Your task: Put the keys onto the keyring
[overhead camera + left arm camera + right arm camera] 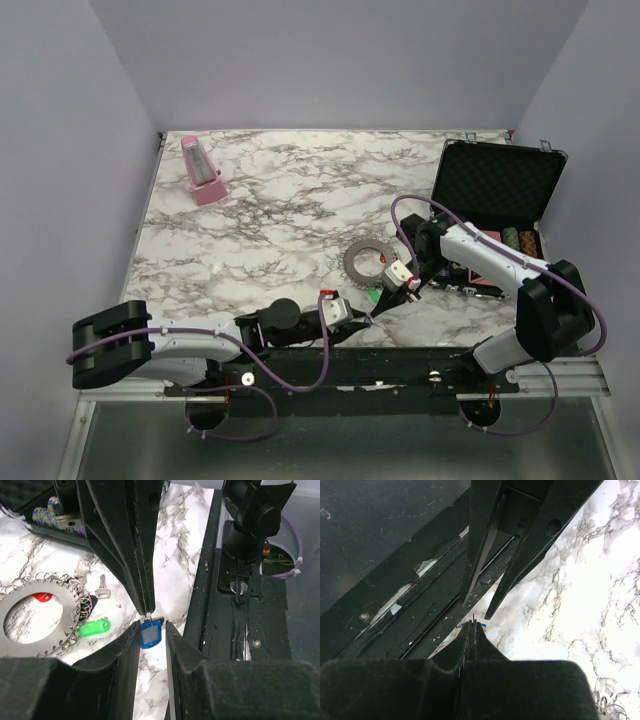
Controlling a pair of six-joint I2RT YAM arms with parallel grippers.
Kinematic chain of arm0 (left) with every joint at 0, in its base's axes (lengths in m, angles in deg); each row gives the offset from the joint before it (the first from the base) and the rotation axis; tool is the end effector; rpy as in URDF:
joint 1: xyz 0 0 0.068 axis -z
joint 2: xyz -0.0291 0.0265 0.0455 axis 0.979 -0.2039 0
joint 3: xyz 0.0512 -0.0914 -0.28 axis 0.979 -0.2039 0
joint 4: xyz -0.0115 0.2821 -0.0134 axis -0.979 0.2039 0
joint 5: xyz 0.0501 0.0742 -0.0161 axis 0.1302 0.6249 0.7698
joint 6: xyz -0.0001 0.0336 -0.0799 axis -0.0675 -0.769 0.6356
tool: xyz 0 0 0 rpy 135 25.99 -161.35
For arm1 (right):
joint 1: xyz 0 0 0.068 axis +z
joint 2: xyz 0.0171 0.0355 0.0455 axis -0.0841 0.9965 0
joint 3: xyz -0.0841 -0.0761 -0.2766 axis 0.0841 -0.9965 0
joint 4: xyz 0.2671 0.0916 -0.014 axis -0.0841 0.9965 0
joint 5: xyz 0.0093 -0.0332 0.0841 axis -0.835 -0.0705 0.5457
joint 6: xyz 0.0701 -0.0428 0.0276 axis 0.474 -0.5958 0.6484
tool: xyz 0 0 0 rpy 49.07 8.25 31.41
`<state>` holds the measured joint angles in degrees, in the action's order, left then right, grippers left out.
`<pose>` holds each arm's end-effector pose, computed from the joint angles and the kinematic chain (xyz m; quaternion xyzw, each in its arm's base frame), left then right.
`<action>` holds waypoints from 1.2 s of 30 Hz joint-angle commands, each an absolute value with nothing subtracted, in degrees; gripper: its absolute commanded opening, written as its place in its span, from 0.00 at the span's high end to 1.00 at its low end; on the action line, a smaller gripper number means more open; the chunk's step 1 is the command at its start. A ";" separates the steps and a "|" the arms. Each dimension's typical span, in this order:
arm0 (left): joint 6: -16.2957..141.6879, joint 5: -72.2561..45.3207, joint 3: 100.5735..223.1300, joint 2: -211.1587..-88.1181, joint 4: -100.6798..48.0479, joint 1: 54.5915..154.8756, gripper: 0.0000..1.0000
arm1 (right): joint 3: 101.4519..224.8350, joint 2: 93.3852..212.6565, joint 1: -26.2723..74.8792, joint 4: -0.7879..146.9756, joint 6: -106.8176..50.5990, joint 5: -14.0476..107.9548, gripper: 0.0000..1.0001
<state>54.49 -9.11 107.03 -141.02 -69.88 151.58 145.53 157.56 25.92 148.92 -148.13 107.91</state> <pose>0.0738 -0.2650 0.2067 0.4374 0.5844 -0.4434 0.5202 0.1681 0.1831 0.2339 -0.7584 0.3191 0.4871 0.2928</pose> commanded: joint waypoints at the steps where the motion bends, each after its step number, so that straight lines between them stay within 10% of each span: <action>1: 55.51 -5.65 108.75 -141.73 -67.63 152.50 0.68 | 146.75 157.72 25.76 151.60 -154.55 108.92 0.99; 36: 57.09 -1.95 109.11 -139.98 -66.05 153.38 0.73 | 147.01 157.02 25.85 149.14 -149.80 109.89 0.99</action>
